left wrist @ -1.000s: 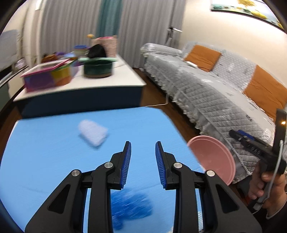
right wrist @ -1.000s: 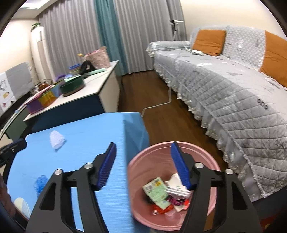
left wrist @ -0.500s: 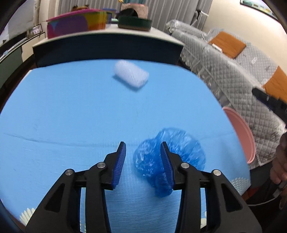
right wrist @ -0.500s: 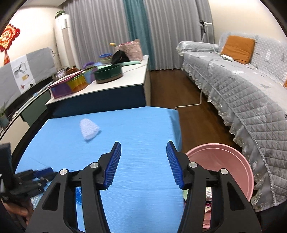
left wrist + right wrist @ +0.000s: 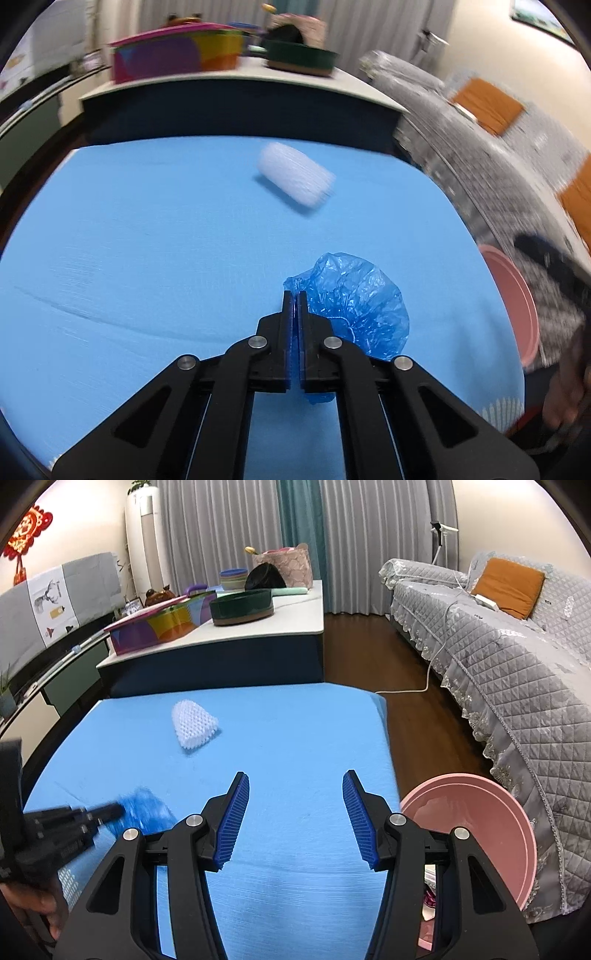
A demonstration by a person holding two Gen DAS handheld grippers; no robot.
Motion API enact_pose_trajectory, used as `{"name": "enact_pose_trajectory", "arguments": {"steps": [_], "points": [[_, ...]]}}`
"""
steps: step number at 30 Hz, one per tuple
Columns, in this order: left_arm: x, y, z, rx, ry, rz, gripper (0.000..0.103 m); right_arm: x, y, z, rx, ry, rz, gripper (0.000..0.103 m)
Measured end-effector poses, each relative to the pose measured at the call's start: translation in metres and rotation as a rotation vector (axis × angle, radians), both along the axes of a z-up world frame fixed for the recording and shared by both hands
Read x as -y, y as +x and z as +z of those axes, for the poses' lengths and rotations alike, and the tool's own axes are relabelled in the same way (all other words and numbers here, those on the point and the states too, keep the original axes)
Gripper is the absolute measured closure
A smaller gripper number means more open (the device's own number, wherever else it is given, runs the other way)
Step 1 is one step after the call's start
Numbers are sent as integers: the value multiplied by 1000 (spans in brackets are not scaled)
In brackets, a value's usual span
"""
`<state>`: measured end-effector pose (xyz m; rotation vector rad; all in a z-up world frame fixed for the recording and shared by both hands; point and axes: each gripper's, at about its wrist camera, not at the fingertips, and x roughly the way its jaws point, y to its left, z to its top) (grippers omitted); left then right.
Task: Collect trash
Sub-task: 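Grasp the blue plastic bag with the left tool while the right tool grasps the white foam mesh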
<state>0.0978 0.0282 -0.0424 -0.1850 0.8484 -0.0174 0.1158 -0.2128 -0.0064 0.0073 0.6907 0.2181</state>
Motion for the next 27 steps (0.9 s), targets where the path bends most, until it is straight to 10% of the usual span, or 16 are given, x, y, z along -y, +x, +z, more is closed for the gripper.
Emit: {"name": "enact_pose_trajectory", "arguments": {"steps": [16, 27], "points": [[-62, 15, 7, 29, 5, 246, 101, -88, 49, -23, -69, 14, 178, 73], [-72, 20, -2, -15, 4, 244, 101, -151, 101, -35, -86, -61, 237, 61]]}}
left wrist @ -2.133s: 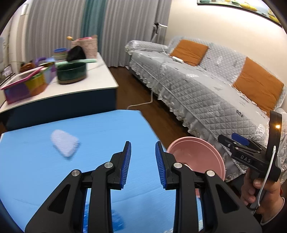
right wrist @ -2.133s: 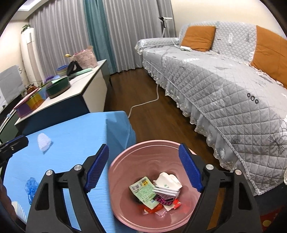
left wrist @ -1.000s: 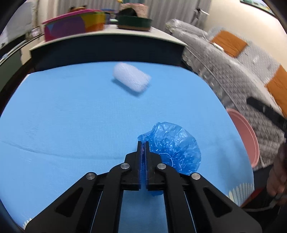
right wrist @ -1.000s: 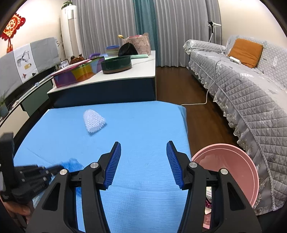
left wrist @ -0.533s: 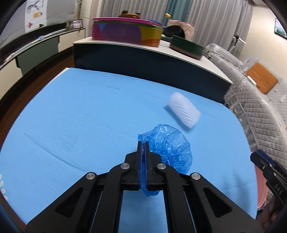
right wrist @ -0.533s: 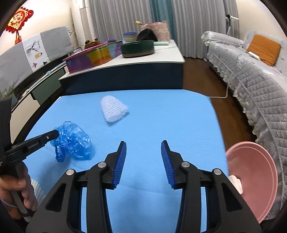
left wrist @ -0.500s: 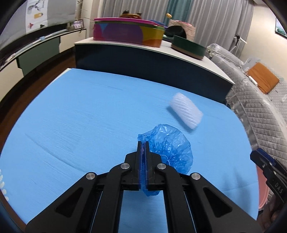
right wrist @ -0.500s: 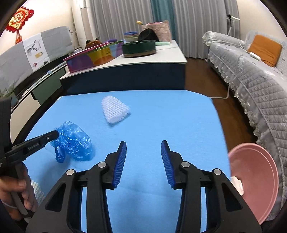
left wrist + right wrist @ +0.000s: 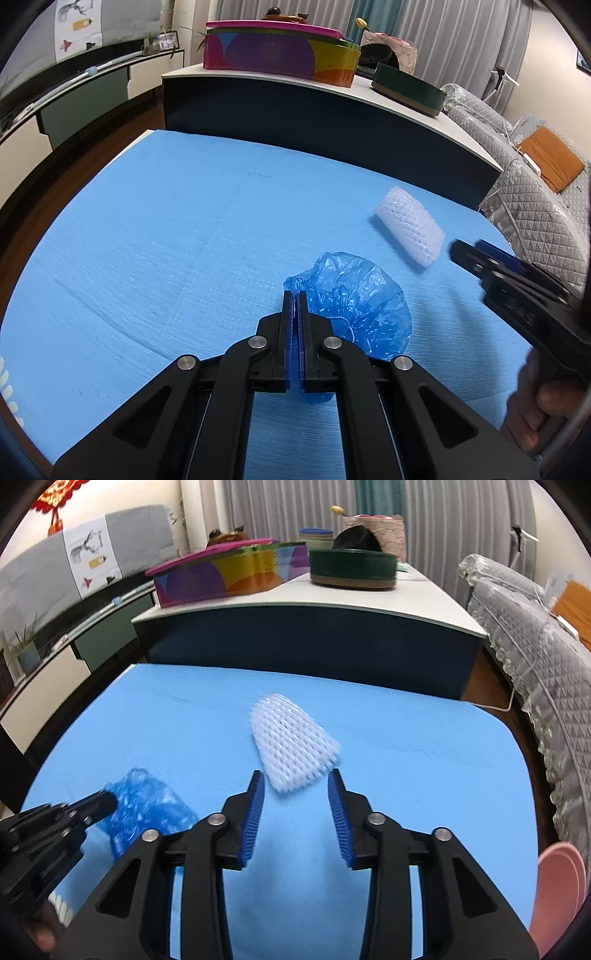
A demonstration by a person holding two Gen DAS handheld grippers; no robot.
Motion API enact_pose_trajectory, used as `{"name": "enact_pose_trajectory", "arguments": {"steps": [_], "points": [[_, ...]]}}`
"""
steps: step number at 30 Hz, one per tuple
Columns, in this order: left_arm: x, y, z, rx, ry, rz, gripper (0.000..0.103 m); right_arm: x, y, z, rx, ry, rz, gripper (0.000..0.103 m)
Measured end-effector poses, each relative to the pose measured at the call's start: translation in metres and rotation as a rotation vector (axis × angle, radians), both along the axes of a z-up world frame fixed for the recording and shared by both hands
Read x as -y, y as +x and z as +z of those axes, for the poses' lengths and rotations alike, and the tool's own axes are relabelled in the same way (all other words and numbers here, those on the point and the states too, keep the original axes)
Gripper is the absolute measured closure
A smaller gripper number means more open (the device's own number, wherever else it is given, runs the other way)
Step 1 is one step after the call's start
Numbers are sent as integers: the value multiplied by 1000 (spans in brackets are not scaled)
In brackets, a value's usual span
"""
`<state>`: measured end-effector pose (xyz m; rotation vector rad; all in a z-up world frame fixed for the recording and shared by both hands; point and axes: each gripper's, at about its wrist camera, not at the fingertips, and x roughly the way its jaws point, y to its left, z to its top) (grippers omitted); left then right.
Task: Collect trash
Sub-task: 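Grasp the blue plastic bag with the left tool while the right tool grasps the white foam mesh, then carry the blue bag and foam mesh over the pink bin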
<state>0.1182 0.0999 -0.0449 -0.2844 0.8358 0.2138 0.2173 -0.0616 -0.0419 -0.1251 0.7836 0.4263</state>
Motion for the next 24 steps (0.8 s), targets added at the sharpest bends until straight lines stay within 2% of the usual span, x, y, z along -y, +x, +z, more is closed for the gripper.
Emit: {"name": "enact_pose_trajectory", "arguments": {"steps": [3, 10, 12, 15, 24], "points": [[-1, 1, -1, -4, -4, -1, 101, -12, 9, -8, -5, -35, 18, 56], [-1, 1, -2, -15, -5, -4, 101, -26, 23, -23, -23, -104, 39, 57], [-1, 1, -2, -13, -5, -7, 101, -26, 25, -24, -26, -113, 47, 73], [0, 1, 0, -7, -8, -10, 101, -20, 24, -22, -41, -88, 49, 90], [6, -1, 9, 23, 1, -27, 101, 7, -1, 6, -11, -44, 31, 92]]}}
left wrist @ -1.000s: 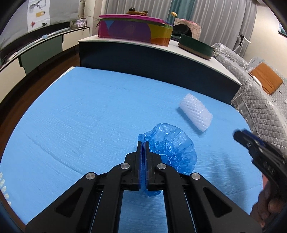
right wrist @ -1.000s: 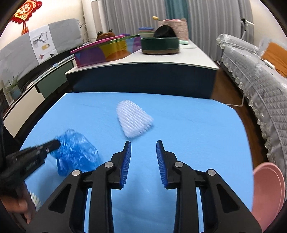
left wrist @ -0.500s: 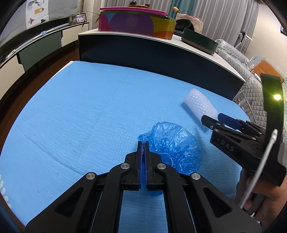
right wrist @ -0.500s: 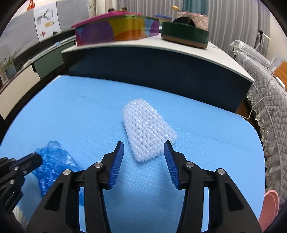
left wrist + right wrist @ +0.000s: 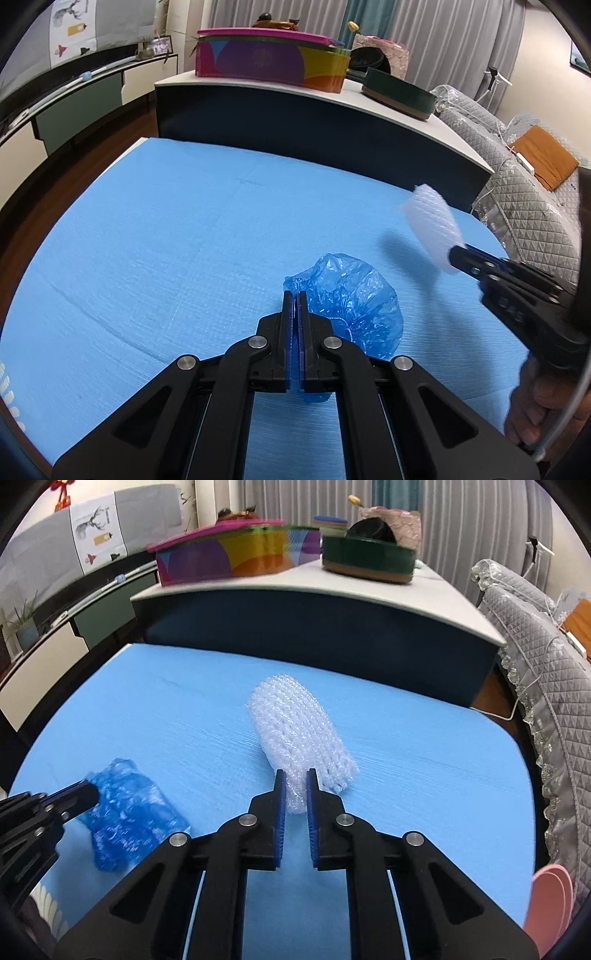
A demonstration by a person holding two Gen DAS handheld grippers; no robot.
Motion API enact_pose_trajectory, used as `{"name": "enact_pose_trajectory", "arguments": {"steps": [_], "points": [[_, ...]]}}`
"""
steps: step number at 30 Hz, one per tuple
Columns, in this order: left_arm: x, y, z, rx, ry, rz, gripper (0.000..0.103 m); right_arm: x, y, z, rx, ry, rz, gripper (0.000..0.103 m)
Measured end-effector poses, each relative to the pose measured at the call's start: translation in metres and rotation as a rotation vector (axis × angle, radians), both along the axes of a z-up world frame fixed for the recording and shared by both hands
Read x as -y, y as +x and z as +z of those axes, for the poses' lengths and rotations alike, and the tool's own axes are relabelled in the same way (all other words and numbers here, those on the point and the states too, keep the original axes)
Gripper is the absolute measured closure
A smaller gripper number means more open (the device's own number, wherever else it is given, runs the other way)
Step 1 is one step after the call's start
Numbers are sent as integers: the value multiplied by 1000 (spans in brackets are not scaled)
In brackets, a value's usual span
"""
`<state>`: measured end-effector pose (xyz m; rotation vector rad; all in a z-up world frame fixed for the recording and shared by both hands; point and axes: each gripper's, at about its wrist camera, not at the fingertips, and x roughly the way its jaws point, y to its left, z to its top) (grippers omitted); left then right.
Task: Collect trash
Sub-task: 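Carry the blue bag and foam mesh over the pink bin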
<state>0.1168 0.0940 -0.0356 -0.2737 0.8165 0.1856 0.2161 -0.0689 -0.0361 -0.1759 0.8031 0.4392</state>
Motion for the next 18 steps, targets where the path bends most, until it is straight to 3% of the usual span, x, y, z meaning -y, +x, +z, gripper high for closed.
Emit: {"name": "enact_pose_trajectory", "arguments": {"steps": [18], "points": [[44, -20, 30, 94, 33, -81, 101, 96, -95, 64, 76, 65, -81, 92]]}}
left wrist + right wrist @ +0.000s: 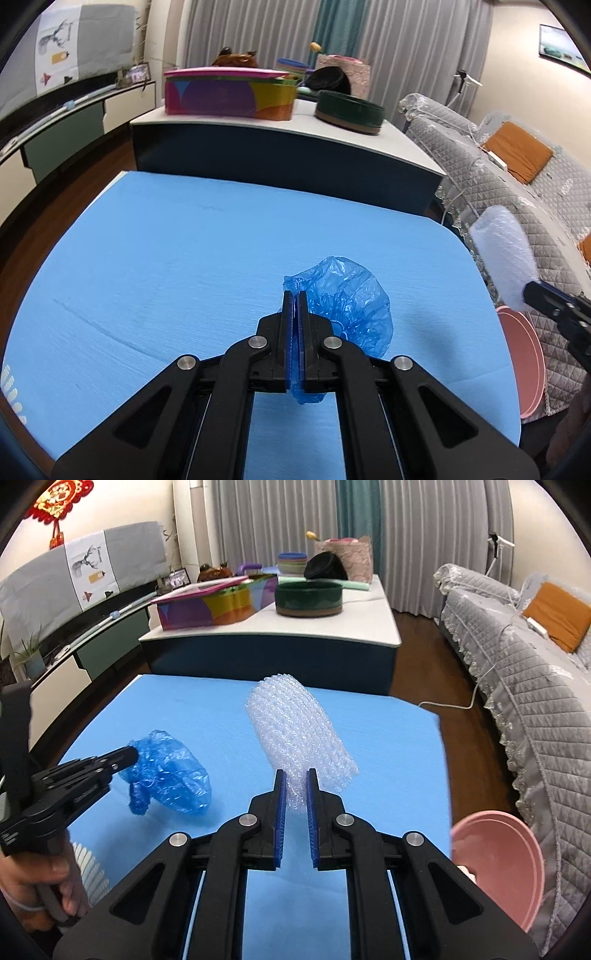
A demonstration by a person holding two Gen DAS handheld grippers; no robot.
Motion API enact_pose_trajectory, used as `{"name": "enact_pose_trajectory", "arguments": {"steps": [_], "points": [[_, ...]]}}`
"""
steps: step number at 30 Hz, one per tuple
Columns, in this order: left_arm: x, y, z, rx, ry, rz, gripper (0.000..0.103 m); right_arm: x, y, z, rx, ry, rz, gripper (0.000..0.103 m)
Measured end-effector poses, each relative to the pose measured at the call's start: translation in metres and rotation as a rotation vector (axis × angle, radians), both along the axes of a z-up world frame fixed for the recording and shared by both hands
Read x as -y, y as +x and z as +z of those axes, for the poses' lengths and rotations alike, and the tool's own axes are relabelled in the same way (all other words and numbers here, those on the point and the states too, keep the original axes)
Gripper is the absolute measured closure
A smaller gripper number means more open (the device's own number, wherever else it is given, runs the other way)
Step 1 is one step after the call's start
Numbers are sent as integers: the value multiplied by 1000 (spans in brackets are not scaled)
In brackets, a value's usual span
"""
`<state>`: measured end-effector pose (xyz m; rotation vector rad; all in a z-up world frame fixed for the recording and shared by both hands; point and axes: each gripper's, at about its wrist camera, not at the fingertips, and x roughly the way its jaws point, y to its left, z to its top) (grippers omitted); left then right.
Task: Collect trash
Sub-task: 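Carry the blue bag and foam mesh over the pink bin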
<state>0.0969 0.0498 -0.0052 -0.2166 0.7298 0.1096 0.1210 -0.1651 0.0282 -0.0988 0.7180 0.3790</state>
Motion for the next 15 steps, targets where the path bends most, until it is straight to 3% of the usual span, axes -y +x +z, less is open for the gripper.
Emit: {"name": "enact_pose_trajectory", "arguments": {"steps": [15], "points": [[38, -14, 5, 53, 66, -51, 101, 74, -36, -12, 47, 87, -116, 92]]}}
